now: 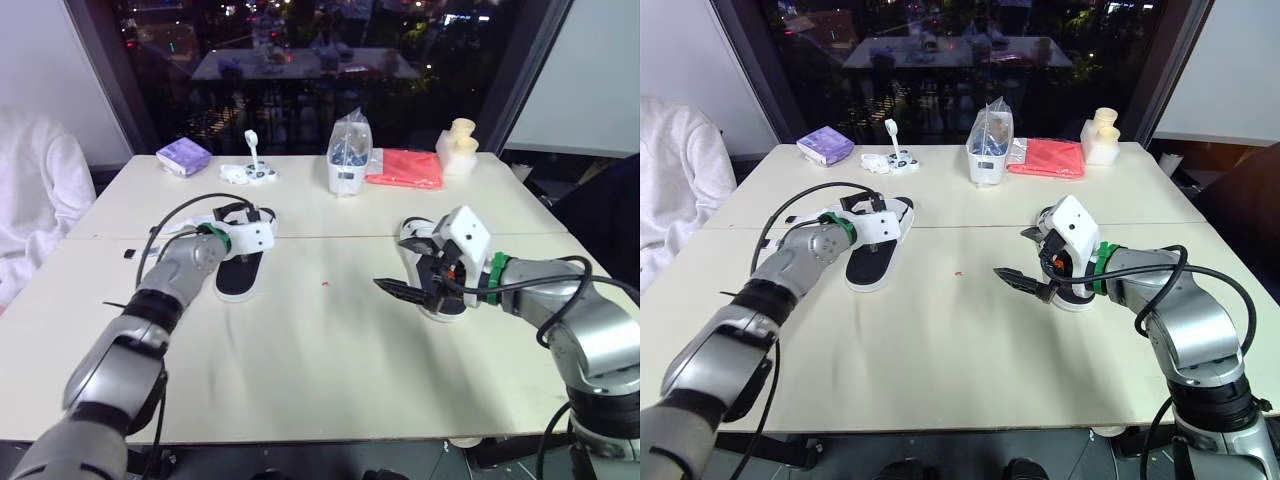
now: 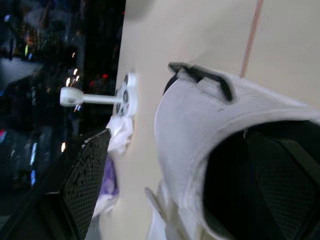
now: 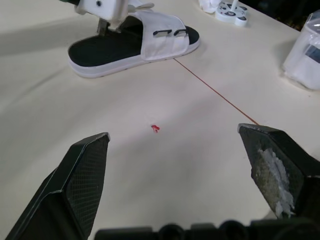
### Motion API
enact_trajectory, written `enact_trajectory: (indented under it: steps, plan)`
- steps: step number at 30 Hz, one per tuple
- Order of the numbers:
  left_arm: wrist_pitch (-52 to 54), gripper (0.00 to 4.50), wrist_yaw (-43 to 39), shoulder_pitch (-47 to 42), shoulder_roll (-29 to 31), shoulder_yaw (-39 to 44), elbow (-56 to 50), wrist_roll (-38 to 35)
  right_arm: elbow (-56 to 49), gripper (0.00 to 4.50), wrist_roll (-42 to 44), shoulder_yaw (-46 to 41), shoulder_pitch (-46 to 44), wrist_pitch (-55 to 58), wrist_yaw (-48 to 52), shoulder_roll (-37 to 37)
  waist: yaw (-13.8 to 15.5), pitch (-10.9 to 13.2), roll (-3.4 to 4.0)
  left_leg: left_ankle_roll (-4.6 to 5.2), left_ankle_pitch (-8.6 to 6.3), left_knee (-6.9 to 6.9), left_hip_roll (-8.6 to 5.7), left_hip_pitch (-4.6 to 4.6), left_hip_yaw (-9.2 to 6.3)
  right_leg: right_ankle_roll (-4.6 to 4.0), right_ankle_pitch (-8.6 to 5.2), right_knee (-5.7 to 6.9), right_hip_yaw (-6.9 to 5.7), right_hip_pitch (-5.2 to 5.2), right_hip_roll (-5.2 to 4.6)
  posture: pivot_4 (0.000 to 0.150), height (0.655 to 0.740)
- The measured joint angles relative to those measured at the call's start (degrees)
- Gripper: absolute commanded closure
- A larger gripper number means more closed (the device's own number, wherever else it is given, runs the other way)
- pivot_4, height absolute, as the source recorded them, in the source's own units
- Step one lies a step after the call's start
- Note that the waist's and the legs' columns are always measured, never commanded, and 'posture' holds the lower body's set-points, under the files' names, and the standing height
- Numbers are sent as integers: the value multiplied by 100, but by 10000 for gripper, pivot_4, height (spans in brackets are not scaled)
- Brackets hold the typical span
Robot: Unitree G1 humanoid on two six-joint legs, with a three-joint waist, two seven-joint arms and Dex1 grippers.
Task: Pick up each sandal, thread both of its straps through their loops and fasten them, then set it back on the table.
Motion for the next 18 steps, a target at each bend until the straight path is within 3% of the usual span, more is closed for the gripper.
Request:
enact_trajectory:
  steps: [3, 5, 6, 13, 18]
  plan:
    - [-77, 581, 347, -275, -238, -91, 706, 121, 1, 0, 27, 5, 9, -13, -107, -32, -3, 0, -3, 1, -1, 0, 0, 0, 1, 1, 0, 0, 0, 0, 0, 1500, 7400]
    - [-59, 5594, 618, -455, -407, -230, 1179, 242, 1, 0, 51, 8, 19, -20, -177, -44, -4, 2, -5, 2, -1, 0, 0, 0, 2, 1, 0, 0, 0, 0, 0, 1500, 7400]
    - [-51, 8969, 744, -525, -493, -278, 1387, 283, 2, 0, 54, 11, 22, -32, -216, -44, -4, 1, -5, 2, -1, 0, 0, -1, 3, 1, 0, -1, 0, 0, 0, 1500, 7400]
    - [-11, 43552, 1220, -692, -667, -301, 1928, 378, 2, 0, 101, 41, 55, -78, -383, -62, -6, 2, -8, 2, -1, 0, 1, 0, 2, 1, 0, -1, 0, -1, 0, 1500, 7400]
    - [46, 44453, 1389, -715, -681, -296, 2007, 377, 2, 0, 131, 41, 121, -81, -467, -112, -13, 2, -8, 2, -1, 0, 1, 0, 2, 1, 0, 0, 0, -1, 0, 1500, 7400]
